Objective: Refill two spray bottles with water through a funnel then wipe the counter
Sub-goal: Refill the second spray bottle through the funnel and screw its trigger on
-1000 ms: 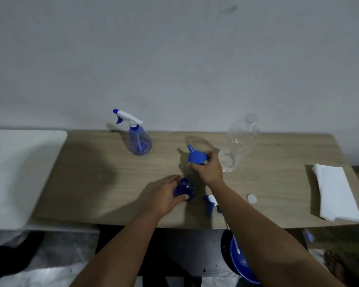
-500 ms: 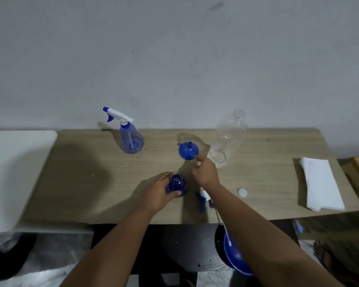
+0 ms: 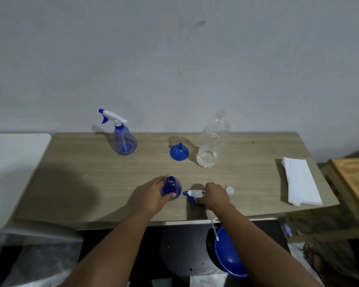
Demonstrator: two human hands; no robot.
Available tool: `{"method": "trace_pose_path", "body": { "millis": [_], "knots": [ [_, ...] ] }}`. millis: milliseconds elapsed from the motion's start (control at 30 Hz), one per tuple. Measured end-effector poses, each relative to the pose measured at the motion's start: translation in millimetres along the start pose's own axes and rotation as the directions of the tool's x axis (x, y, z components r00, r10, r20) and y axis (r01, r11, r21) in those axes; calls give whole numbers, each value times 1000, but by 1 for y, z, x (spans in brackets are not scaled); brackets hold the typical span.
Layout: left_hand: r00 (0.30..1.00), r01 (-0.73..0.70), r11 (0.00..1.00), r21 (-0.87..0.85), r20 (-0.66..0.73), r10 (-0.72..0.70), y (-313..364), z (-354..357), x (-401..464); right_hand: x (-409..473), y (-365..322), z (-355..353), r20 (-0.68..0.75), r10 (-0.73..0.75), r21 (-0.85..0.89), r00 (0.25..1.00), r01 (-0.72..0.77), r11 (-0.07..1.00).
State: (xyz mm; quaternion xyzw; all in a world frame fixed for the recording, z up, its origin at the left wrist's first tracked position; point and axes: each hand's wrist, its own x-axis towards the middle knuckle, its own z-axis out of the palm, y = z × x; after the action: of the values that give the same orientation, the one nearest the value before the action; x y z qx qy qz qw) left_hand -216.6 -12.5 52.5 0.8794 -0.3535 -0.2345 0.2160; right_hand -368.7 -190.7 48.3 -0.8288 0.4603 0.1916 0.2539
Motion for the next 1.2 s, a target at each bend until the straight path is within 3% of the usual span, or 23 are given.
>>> {"method": "trace_pose_path", "body": {
  "millis": [133,267,333,400,467,533,667,767,967,1200],
  "knots": [
    [1000,-16,1000,22,-11,16,4,-2,-7,-4,10,10,-75,-2,86,997,9,996],
    [1000,-13,1000,27,-13,14,5,-3,-13,-1,18,9,-23,25,60,999,-24,998],
    [1000,-19,1000,22,-7,19,6,-3,-14,2,16,-5,-8,9,180,1000,-7,984],
    [1000,-22,1000,4,0,22,7,-4,-15,-1,7,-28,-10,-45,532,999,43,846],
    [1000,-28,999,-19,6,28,8,-3,-14,-16,-13,-57,-75,-117,812,990,129,569],
    [999,-36,999,-34,6,37,10,-3,-14,-32,-36,-81,-204,-177,889,963,258,378],
    [999,-33,998,-47,26,34,12,-2,-14,-57,-69,-98,-363,-243,886,900,414,209],
    [999,-13,996,-83,33,15,12,-4,-15,-61,-81,-90,-394,-265,865,880,452,215],
    [999,-29,993,-113,32,33,15,-6,-17,-48,-82,-56,-379,-355,795,854,497,348],
    [998,50,975,-217,55,-39,8,0,-13,-31,-64,2,-253,-432,743,866,459,486]
  ]
}}
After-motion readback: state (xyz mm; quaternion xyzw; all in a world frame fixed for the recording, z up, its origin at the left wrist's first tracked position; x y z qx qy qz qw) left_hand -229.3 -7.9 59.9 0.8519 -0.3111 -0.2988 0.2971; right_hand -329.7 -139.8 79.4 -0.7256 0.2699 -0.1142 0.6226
